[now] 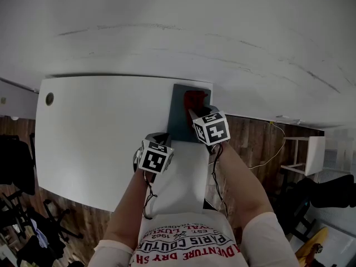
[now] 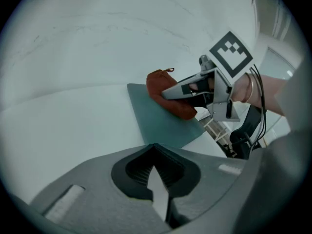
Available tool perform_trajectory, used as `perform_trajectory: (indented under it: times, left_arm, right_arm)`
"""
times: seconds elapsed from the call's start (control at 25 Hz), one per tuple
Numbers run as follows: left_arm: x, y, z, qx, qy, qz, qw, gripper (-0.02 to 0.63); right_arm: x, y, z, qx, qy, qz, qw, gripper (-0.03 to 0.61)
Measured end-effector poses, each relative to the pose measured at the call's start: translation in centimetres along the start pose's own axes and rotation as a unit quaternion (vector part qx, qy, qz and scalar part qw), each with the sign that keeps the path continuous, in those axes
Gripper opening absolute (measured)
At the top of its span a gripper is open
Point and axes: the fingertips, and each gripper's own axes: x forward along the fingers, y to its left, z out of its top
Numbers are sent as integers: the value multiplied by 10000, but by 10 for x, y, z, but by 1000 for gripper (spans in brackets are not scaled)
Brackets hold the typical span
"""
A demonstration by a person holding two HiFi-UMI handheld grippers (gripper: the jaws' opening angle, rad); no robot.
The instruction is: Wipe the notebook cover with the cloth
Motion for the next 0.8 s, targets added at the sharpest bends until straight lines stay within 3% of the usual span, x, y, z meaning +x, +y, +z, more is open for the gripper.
perform_trajectory:
  times: [0.24,0.4,0.52,0.68,0.8]
  left_arm:
    - [1,-1,0,9,-49,-20,10000,9]
    - [-1,-1,0,227,-101,121,9996,11]
    - [1,-2,0,136,-172,44,9998,9]
    - [0,-2,1,122,-212,-57,9997,10]
    - [0,-1,1,-17,-277,-173,9995,9]
  right_arm:
    - [-21,-34,-20,505,-49,-353,9981,80]
    - [-33,-46,-32,689,-17,-527,9962,80]
    - [-41,-53,-43,799,107,-664,9945,78]
    - [-55,-55,-48,472,284,-911,9943,77]
    - [-61,-29,-38,215,152,-566,9980,75]
